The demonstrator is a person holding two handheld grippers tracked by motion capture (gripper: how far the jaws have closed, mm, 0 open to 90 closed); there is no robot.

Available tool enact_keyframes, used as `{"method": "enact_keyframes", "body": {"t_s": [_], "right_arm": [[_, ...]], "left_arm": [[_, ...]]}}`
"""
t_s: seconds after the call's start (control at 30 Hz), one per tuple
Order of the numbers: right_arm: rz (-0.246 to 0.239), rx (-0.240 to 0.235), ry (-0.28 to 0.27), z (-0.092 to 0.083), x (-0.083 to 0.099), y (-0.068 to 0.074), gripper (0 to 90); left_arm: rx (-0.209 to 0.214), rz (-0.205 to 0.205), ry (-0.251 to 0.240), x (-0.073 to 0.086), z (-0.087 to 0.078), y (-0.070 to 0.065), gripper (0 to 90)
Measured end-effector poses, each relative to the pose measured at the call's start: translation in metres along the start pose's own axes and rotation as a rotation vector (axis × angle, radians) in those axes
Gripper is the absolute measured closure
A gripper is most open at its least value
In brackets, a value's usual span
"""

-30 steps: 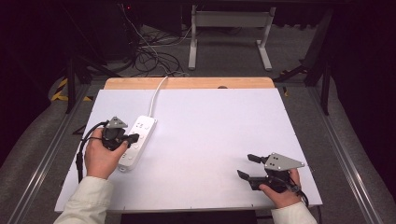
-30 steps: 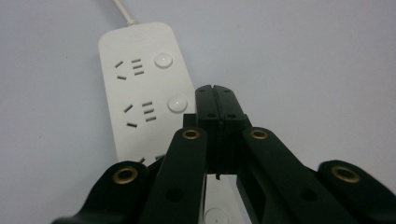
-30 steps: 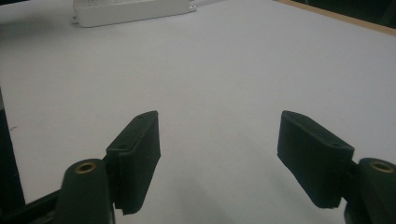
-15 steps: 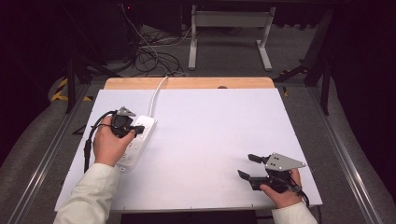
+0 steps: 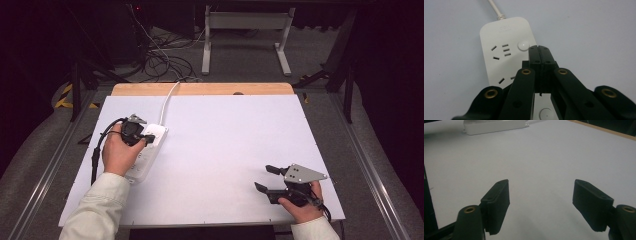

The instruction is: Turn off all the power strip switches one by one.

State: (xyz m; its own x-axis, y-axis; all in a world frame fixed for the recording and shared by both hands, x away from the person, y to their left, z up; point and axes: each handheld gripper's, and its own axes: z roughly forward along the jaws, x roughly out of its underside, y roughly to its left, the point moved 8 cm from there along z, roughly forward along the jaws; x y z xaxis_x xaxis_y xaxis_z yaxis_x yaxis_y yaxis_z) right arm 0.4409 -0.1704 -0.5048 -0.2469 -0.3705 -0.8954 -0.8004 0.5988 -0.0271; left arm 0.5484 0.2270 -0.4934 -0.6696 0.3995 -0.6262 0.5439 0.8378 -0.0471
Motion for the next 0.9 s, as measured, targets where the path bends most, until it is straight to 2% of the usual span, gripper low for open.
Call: {"method": "enact_keyframes", "body": {"t_s": [0.13, 0.23, 0.43, 0.63, 0.8, 0.9], "right_arm": [[0.001, -0.002, -0.001, 0.000, 0.000, 0.000, 30.3], [0.002, -0.003, -0.001, 0.000, 0.000, 0.000, 30.1], [0.002, -0.003, -0.001, 0.000, 0.000, 0.000, 30.1], [0.002, -0.002, -0.001, 0.000, 0.000, 0.000, 30.0], [0.004, -0.004, -0.001, 0.000, 0.000, 0.001, 30.0], [0.002, -0.004, 0.000, 0.000, 0.000, 0.001, 30.1]], "left_arm": [[0.000, 0.014, 0.011, 0.002, 0.003, 0.002, 90.0], [0.017, 0.010, 0.031, 0.005, 0.006, 0.002, 90.0], [0.001, 0.023, 0.060, 0.009, 0.009, 0.004, 90.0], [0.014, 0.008, 0.052, 0.011, 0.010, 0.003, 90.0], [0.012, 0.013, 0.043, 0.012, 0.011, 0.003, 90.0], [0.020, -0.009, 0.033, 0.013, 0.012, 0.004, 90.0]]}}
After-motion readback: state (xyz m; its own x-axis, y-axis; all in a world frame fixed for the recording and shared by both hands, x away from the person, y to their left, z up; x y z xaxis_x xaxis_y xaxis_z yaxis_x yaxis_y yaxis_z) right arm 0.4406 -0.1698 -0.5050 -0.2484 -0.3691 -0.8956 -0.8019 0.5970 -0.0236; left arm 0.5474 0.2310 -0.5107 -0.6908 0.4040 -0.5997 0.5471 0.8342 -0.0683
